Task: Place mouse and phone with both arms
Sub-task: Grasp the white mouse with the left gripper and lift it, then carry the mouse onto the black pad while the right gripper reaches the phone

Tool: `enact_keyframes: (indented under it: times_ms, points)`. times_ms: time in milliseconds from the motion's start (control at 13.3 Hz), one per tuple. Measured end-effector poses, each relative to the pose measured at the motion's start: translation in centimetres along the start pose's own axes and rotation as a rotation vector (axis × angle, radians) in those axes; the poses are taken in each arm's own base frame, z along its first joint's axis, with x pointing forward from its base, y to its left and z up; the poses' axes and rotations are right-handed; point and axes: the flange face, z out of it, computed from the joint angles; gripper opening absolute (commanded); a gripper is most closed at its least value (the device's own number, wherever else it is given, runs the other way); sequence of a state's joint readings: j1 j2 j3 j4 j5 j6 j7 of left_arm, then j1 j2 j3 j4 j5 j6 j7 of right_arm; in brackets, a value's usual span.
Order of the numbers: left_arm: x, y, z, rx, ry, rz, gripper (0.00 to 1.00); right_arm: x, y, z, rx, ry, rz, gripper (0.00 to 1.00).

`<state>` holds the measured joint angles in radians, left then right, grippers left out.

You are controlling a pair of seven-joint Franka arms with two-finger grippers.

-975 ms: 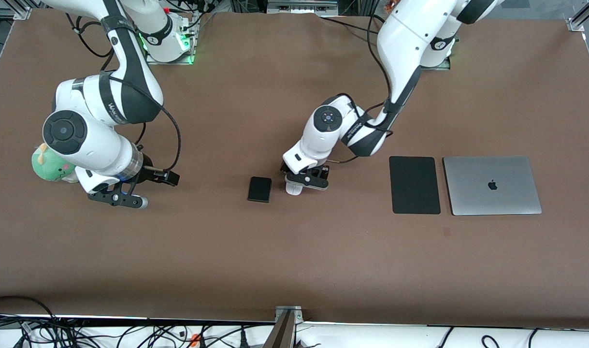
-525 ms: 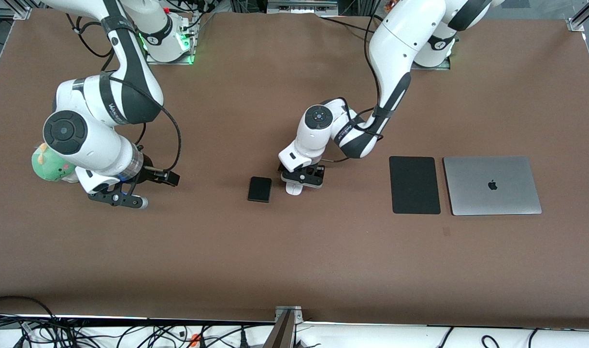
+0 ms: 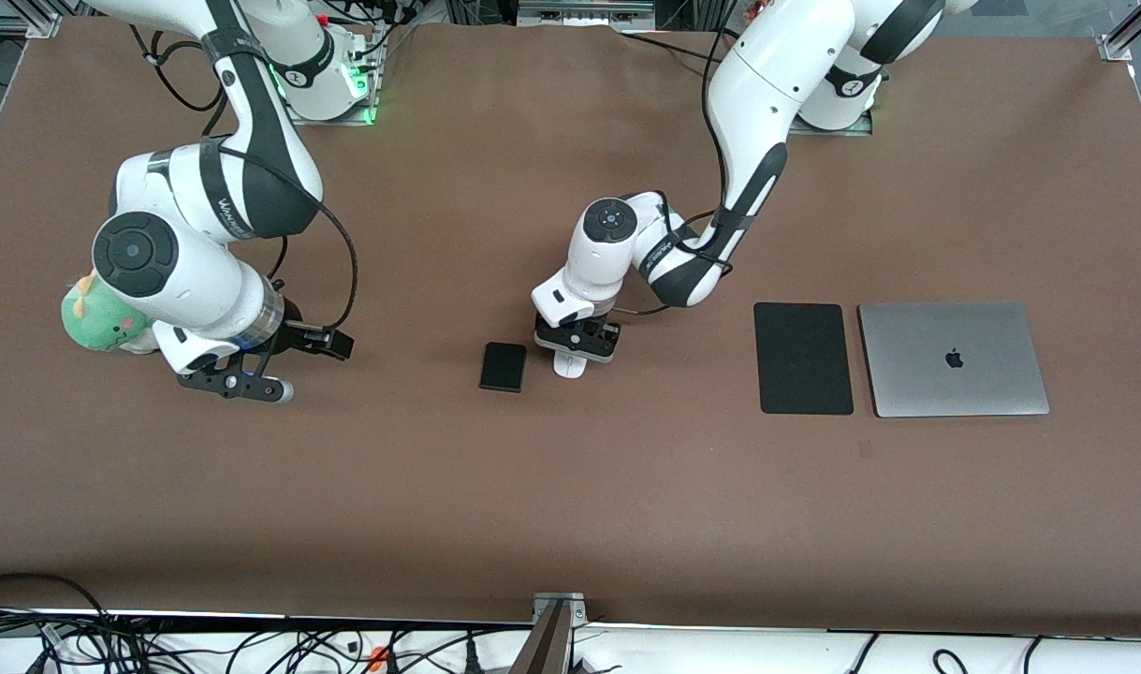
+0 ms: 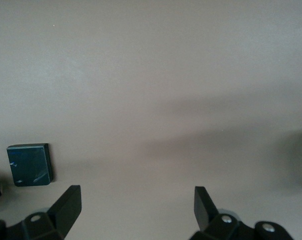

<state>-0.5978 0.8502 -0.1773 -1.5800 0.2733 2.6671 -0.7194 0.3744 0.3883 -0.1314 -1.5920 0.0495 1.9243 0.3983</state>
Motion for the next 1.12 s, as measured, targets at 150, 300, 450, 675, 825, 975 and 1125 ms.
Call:
enact_keyframes:
  times_ms: [150,300,450,675,825,975,1125]
  points:
    - [0.4,0.0,-0.3,-0.001,0.009,-0.001,0.22,0.0,0.0,0.0,0.000,0.000,0.000,1.00]
    - [1.2,-0.4,-1.1,0.021,0.001,-0.008,0.24,0.0,0.0,0.1,0.000,0.000,0.000,1.00]
    - [2.8,-2.1,-3.4,0.098,-0.048,-0.034,0.25,0.0,0.0,0.1,0.000,0.000,0.000,1.00]
    - [4.9,-6.7,-7.5,0.225,-0.141,-0.100,0.33,-0.1,-0.1,0.1,0.000,0.000,-0.001,1.00]
    - [6.0,-12.0,-8.8,0.306,-0.227,-0.163,0.36,-0.4,-0.9,0.0,0.002,0.006,-0.015,1.00]
    - [6.7,-18.7,-8.9,0.354,-0.341,-0.139,0.34,-1.3,-3.3,0.0,0.008,0.023,-0.053,1.00]
    - [7.2,-25.3,-9.1,0.347,-0.422,-0.122,0.33,-2.4,-6.5,0.8,0.015,0.044,-0.097,1.00]
